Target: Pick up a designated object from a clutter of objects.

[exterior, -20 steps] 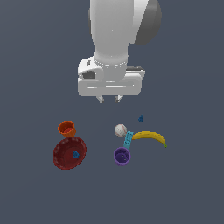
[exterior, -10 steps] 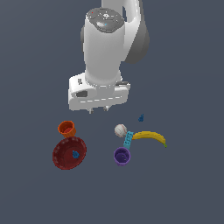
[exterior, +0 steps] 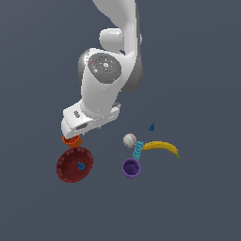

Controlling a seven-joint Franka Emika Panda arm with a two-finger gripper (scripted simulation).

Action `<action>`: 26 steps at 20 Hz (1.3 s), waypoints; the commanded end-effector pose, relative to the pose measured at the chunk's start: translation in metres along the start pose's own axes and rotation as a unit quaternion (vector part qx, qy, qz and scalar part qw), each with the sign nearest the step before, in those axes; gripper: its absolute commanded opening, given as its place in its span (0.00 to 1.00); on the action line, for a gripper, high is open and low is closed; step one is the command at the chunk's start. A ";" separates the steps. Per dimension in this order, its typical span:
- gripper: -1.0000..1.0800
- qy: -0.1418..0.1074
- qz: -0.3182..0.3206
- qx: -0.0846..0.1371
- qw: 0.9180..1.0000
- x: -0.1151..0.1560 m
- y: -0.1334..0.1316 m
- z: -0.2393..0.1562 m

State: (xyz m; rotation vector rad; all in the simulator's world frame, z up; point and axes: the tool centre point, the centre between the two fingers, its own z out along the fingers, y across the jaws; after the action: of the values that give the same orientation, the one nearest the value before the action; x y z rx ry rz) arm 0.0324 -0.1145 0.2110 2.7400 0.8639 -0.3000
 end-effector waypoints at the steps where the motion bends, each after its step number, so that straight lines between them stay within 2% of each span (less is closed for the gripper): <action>1: 0.62 -0.019 -0.042 -0.011 0.999 -0.003 0.011 0.018; 5: 0.62 -0.050 -0.110 -0.024 0.992 -0.010 0.027 0.047; 8: 0.62 -0.074 -0.161 -0.032 0.984 -0.015 0.038 0.068; 14: 0.62 -0.121 -0.260 -0.039 0.957 -0.026 0.057 0.109; 20: 0.62 -0.154 -0.329 -0.040 0.931 -0.035 0.069 0.137; 26: 0.62 -0.171 -0.366 -0.038 0.914 -0.040 0.075 0.153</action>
State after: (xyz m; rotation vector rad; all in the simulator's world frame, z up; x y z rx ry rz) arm 0.0260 -0.2384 0.0926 2.0962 1.6858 -0.8157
